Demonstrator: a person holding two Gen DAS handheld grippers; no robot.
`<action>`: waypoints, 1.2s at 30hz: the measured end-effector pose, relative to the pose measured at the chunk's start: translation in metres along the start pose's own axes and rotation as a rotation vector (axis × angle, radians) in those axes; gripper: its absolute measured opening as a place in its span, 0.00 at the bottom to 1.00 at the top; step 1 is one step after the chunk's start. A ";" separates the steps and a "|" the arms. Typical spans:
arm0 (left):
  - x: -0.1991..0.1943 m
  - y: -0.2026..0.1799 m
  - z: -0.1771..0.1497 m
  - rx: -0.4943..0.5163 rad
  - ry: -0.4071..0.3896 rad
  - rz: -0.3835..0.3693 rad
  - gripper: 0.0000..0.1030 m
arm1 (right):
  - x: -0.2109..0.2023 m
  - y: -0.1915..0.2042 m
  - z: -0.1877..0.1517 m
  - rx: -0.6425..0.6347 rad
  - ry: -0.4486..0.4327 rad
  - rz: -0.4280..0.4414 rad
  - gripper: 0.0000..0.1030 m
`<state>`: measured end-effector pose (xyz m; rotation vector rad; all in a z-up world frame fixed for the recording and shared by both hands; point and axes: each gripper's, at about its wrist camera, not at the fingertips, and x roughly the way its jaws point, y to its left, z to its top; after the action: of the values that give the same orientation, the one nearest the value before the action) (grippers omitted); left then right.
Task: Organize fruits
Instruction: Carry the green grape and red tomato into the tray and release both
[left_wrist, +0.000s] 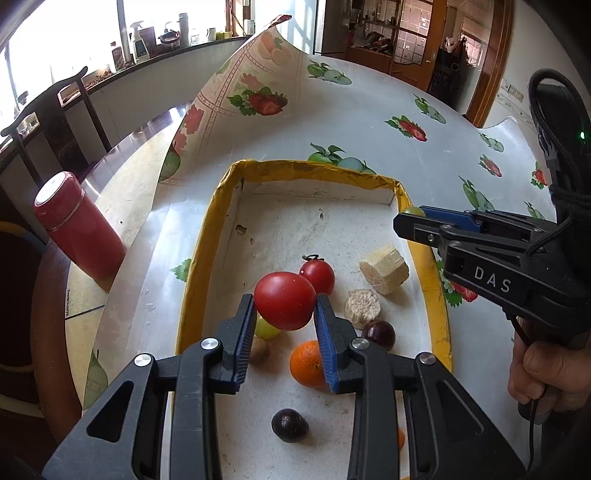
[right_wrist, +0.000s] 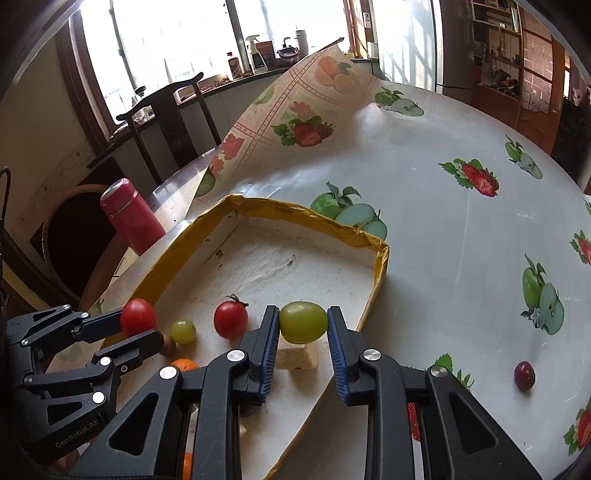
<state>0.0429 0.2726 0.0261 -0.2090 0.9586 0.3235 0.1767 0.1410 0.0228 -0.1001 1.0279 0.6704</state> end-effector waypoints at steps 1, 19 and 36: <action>0.004 0.000 0.002 0.001 0.007 0.003 0.29 | 0.004 -0.002 0.004 0.003 0.002 -0.006 0.26; 0.040 0.001 0.019 0.015 0.079 0.037 0.29 | 0.040 -0.011 0.023 -0.002 0.031 -0.008 0.26; 0.058 0.005 0.023 0.005 0.139 0.037 0.29 | 0.060 -0.006 0.021 -0.044 0.060 -0.036 0.26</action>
<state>0.0903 0.2946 -0.0092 -0.2115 1.1011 0.3442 0.2162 0.1723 -0.0167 -0.1778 1.0669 0.6602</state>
